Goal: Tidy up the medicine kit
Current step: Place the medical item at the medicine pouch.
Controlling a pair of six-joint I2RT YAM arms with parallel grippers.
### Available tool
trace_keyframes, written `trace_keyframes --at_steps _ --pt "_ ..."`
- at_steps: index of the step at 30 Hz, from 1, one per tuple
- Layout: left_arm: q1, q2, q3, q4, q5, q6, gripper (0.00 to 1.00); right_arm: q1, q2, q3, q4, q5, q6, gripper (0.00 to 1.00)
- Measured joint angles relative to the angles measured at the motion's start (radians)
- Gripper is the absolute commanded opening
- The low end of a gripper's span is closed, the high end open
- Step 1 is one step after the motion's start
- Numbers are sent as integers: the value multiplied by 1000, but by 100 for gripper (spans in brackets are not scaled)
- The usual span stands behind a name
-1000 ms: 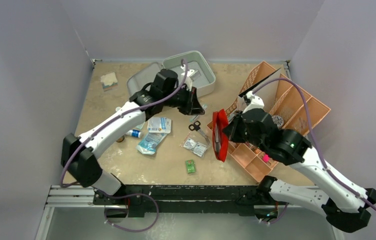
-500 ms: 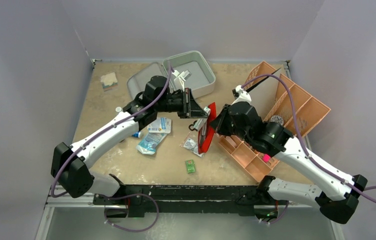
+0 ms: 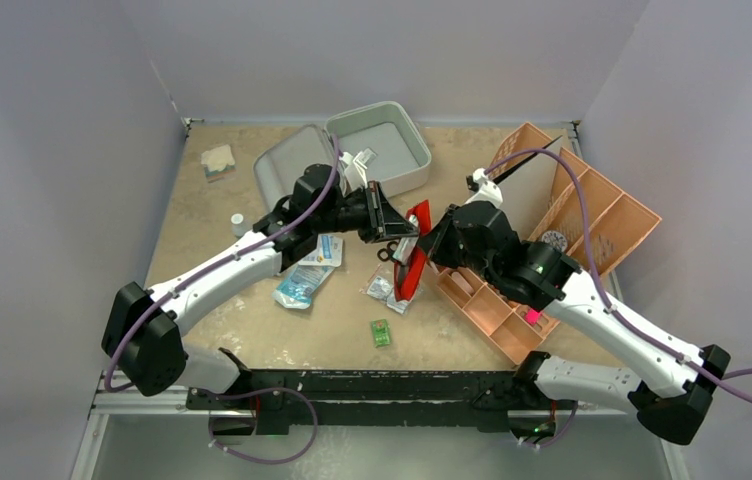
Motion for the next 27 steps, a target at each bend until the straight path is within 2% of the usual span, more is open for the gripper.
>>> trace_keyframes --at_steps 3,6,18,27 --pt "-1 0 0 -5 -14 16 25 0 1 0 1 2 4 0" --pt "-3 -2 0 -18 -26 32 32 0 1 -3 14 10 9 0" --pt "-14 -60 5 -116 -50 87 33 0 0 -18 25 17 18 0" --pt "-14 -85 108 -290 -88 285 35 0 -16 -33 12 15 15 0"
